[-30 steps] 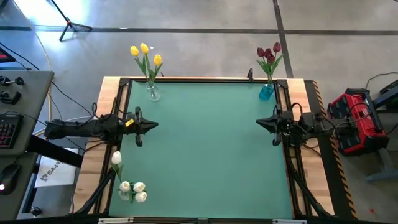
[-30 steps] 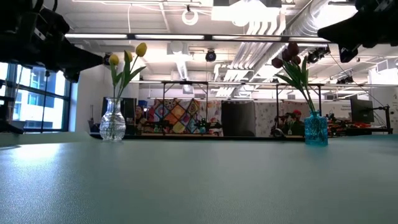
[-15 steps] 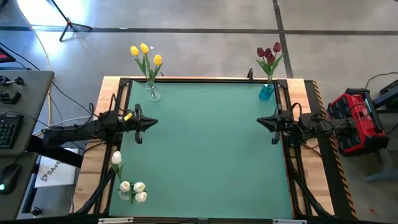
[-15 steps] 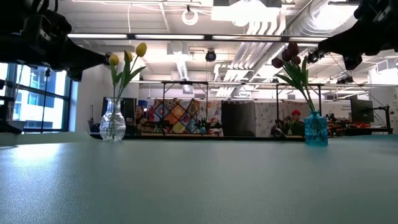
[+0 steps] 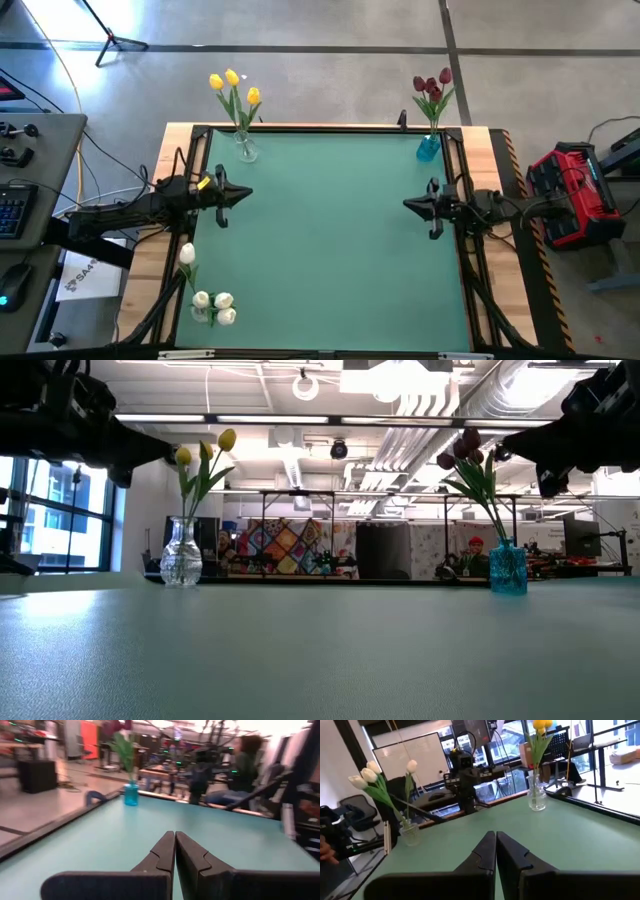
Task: Sort flowers into vase by color
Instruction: Return to Home Position
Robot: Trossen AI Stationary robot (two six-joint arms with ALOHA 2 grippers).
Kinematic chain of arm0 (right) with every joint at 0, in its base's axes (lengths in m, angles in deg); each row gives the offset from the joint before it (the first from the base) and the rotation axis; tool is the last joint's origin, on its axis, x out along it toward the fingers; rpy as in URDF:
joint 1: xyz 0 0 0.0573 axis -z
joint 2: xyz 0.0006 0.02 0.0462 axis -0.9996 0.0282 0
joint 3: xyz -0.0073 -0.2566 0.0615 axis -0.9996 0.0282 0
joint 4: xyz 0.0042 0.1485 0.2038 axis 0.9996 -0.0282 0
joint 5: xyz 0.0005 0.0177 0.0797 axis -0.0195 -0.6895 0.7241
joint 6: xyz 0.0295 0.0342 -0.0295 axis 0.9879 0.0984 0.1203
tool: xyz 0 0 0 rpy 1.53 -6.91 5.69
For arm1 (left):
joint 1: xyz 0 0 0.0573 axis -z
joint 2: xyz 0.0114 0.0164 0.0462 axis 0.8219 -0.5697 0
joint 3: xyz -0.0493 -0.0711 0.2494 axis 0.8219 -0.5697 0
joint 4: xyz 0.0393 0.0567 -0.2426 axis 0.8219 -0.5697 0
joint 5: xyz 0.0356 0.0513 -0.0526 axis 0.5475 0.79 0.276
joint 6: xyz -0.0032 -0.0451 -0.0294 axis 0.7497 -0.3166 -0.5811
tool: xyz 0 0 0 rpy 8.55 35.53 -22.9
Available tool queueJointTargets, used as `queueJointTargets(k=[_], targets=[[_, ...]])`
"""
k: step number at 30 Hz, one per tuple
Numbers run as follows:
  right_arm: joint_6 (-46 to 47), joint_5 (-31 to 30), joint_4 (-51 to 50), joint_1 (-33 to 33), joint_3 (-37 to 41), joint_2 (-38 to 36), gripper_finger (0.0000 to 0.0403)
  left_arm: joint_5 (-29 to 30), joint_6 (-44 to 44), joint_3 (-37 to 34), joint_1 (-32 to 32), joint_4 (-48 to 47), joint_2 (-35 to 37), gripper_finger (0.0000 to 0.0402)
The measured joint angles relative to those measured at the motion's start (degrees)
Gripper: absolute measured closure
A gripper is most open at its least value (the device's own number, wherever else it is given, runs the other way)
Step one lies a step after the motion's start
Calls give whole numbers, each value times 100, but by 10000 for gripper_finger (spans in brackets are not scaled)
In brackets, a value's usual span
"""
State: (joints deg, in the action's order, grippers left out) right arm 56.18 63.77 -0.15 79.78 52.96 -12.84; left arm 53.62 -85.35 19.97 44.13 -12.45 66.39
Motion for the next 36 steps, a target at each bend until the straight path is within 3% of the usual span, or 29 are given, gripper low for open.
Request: queueJointTargets(k=[4, 16, 23, 29, 36], targets=[[-196, -39, 35, 0, 6, -9, 403, -299, -78, 0, 12, -29, 0, 401], [-926, -294, 132, 0, 9, -7, 403, -315, 81, -135, 10, -25, 4, 401], [-893, 182, 578, -1, 9, -8, 403, -318, 35, -227, 7, 189, 18, 401], [-1055, -24, -15, 0, 9, -2, 403, -396, 239, -225, 10, 62, 31, 401], [-1161, -55, 5, 0, 11, 2, 403, -548, 271, -225, 34, 102, 31, 401]])
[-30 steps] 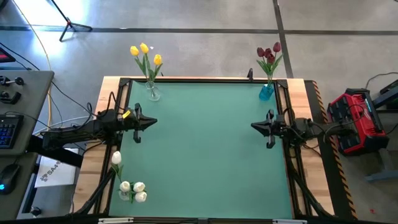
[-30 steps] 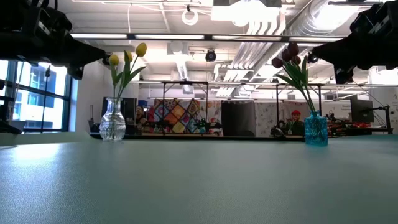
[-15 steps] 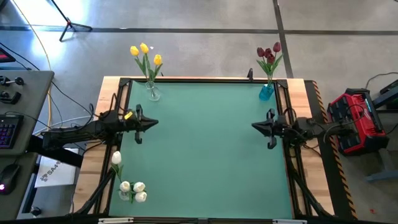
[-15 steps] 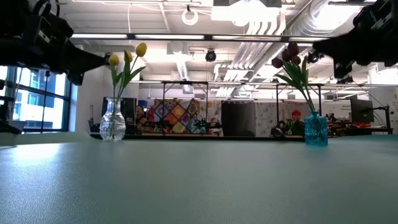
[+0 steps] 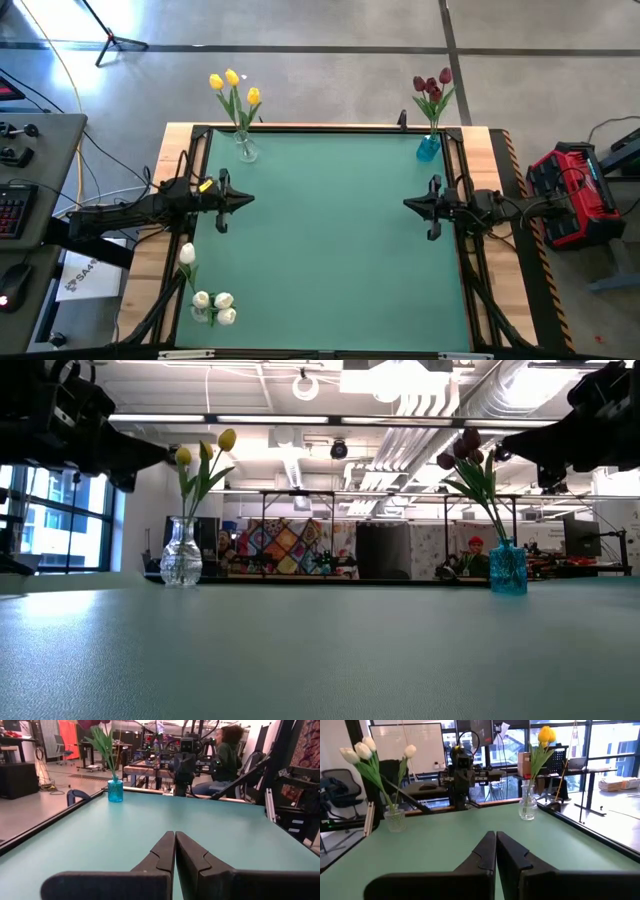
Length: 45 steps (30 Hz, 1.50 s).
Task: Sort flowers into vase by color
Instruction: Return to Home Position
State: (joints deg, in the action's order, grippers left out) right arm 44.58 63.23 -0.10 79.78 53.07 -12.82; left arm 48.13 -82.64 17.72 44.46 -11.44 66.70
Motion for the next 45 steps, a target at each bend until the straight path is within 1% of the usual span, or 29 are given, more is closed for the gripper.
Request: queueJointTargets(k=[5, 10, 16, 25, 45], targets=[[5, -51, 19, 0, 0, 0, 403, 34, 8, 0, 0, 3, 0, 401], [262, -168, 23, 0, 0, 9, 403, 79, -102, 0, 0, -1, 0, 401], [455, -160, 23, 0, 0, 9, 403, 354, -202, 0, 0, -130, -7, 401], [455, -148, 23, 0, 2, 9, 403, 365, -495, 0, 0, -141, -9, 401], [455, -149, 23, 0, 2, 9, 403, 363, -495, 0, 0, -139, -9, 401]])
